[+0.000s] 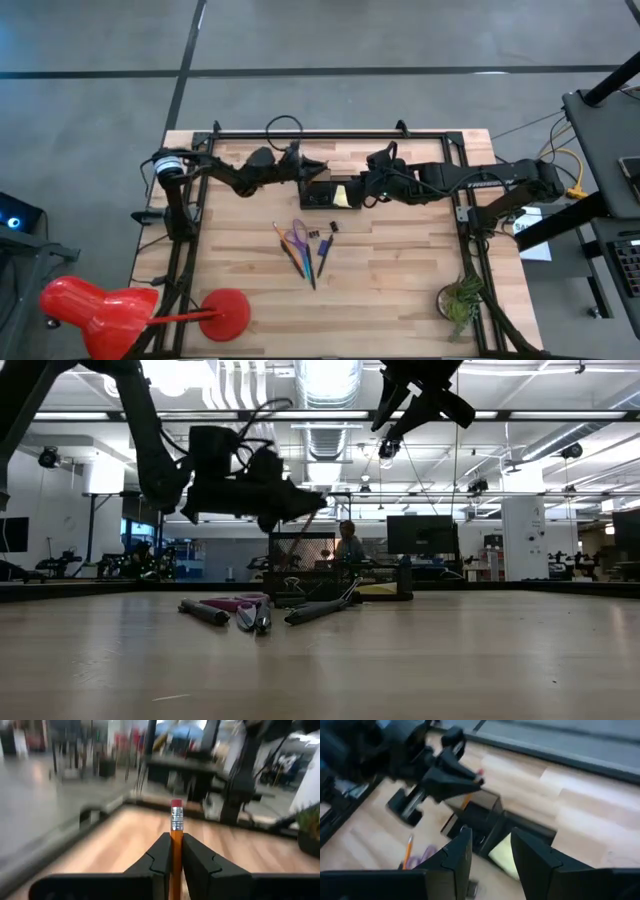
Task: Pick and place office supplies into organizer
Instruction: Put the left yellow pencil into the black desk organizer, then put the middle right black binder clip into the black desk organizer
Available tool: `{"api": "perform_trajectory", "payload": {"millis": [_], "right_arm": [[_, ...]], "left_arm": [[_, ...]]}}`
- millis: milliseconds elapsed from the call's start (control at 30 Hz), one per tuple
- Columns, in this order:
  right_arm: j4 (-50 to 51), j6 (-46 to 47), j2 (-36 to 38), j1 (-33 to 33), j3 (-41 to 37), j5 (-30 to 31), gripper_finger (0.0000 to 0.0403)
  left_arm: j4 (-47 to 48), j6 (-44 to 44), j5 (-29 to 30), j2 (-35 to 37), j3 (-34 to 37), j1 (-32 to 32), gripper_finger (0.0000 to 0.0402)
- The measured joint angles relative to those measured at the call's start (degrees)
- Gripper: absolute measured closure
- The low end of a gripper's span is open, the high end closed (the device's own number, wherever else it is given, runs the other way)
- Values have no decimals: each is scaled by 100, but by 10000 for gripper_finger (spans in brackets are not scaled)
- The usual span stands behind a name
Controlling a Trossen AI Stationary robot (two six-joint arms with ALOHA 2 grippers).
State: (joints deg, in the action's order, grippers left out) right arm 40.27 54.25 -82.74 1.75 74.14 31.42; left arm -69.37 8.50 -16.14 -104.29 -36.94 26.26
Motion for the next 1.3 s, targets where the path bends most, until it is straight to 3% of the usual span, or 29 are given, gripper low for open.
{"api": "perform_trajectory", "payload": {"millis": [133, 300, 533, 733, 900, 1133, 1300], "right_arm": [[1, 39, -142, -3, -97, -783, 275], [30, -196, -714, 14, -167, -1871, 253], [-180, -197, -1742, -93, -273, -2995, 204], [-970, 270, -2135, -338, -343, -3162, 194], [-971, 332, -2465, -492, -380, -3358, 195], [-1369, 403, -2773, -491, -375, -3423, 198], [-1456, 448, -2802, -490, -338, -3298, 239]], "left_arm": [[726, 29, -73, 425, 64, -1, 352], [2573, 10, -168, 1278, 52, -13, 292], [4671, 14, -421, 3228, 73, -111, 215], [6247, 12, -487, 4813, 69, -298, 206], [7162, 25, -490, 5761, 71, -439, 206], [7614, 229, -441, 6514, 73, -450, 206], [7767, 316, -411, 6636, 74, -452, 206]]}}
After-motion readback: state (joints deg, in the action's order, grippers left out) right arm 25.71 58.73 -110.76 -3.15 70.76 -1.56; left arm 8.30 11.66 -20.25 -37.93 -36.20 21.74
